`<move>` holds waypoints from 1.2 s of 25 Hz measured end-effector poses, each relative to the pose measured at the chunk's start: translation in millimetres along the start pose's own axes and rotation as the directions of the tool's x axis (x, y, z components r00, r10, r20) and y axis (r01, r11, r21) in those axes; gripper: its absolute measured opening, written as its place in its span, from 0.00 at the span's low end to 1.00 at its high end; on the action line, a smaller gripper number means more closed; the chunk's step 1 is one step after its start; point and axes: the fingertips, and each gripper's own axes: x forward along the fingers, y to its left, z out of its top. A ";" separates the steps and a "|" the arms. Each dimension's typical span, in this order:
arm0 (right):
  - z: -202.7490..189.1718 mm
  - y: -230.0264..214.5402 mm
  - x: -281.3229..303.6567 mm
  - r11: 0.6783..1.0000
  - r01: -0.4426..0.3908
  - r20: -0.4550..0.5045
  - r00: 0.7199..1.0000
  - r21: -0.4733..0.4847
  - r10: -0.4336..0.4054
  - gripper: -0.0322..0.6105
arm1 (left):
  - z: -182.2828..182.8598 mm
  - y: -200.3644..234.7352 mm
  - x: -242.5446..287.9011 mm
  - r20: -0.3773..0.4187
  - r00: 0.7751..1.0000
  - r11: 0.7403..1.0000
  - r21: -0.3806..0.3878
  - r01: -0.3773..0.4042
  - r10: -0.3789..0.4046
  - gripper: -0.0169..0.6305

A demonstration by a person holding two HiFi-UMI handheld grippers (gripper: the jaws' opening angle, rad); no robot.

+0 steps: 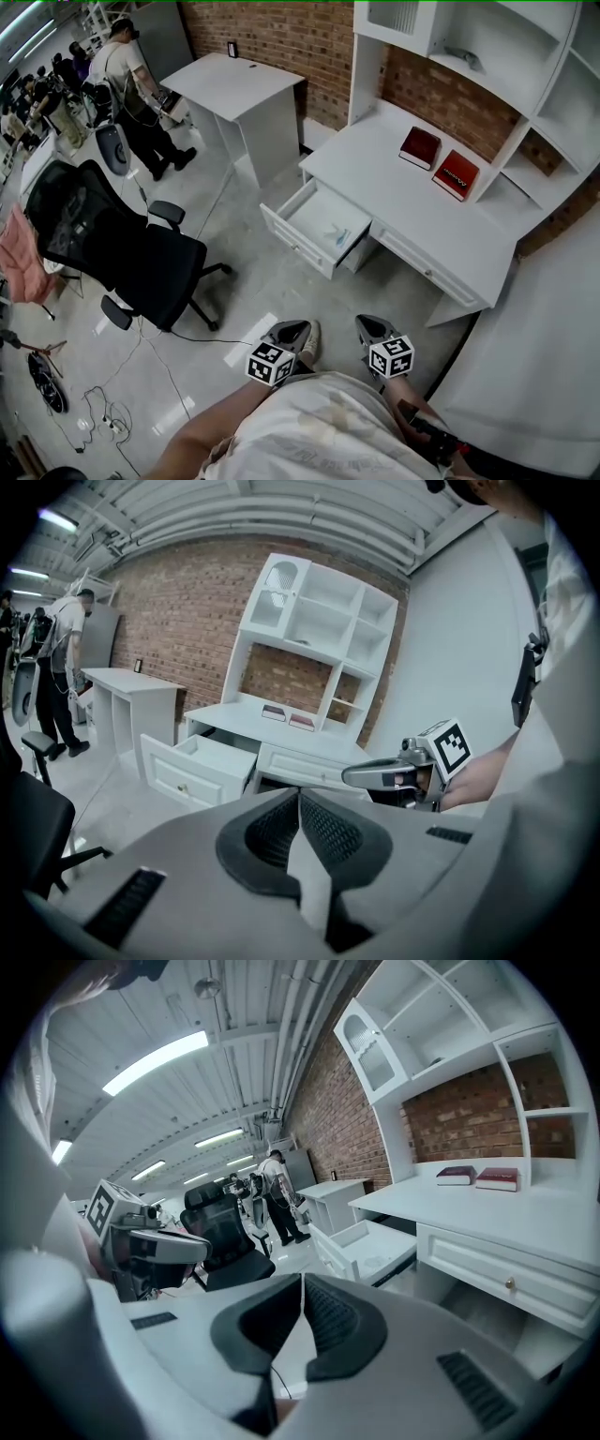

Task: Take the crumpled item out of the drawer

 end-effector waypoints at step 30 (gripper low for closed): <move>29.8 -58.9 42.1 0.998 0.053 -0.040 0.998 0.025 -0.052 0.09 | 52.0 49.3 65.5 0.016 0.999 0.999 -0.012 0.049 -0.049 0.07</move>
